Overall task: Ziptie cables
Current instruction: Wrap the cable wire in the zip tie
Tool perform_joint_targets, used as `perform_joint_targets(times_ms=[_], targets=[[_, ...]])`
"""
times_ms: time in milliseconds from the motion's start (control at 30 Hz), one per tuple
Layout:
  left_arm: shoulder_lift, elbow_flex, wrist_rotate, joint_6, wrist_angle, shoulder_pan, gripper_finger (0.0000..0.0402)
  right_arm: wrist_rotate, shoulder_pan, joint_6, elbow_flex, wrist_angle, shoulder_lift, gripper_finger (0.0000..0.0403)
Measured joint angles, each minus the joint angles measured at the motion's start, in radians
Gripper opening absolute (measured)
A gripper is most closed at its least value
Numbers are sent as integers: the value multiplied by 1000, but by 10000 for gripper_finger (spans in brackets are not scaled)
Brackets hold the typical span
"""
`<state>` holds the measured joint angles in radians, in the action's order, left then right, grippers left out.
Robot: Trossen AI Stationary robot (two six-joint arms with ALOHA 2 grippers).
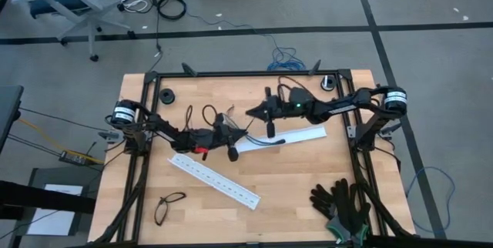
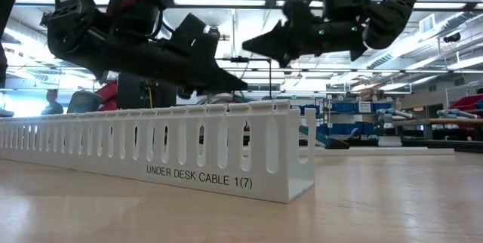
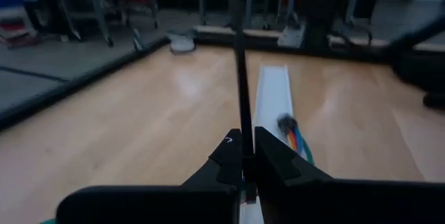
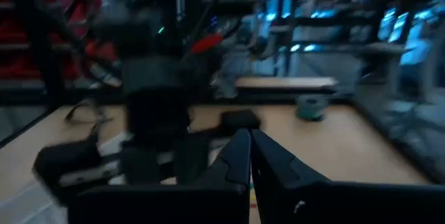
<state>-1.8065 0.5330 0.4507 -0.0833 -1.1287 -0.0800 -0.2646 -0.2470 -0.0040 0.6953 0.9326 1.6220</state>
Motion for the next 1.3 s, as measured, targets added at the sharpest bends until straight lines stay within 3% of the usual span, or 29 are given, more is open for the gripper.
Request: perform_joint_targets(times_ms=[167,367,500,600,933,1300], targets=[[0,0,5,-26,26,1,5,19,-21,9,-57,-17,-81,1],[0,0,10,2,-23,1,4,12,-51,28,-85,-246,-139,0],[0,0,11,27,-64,1,2,-6,-61,25,-105,-287,-139,3],[0,0,11,29,-70,1,2,-53,-42,0,-105,-273,-132,19],[0,0,-19,29,-87,3,1,-51,18,-8,-51,-140,18,95],[0,0,-19,27,-81,3,1,-104,19,8,-31,-32,61,85]])
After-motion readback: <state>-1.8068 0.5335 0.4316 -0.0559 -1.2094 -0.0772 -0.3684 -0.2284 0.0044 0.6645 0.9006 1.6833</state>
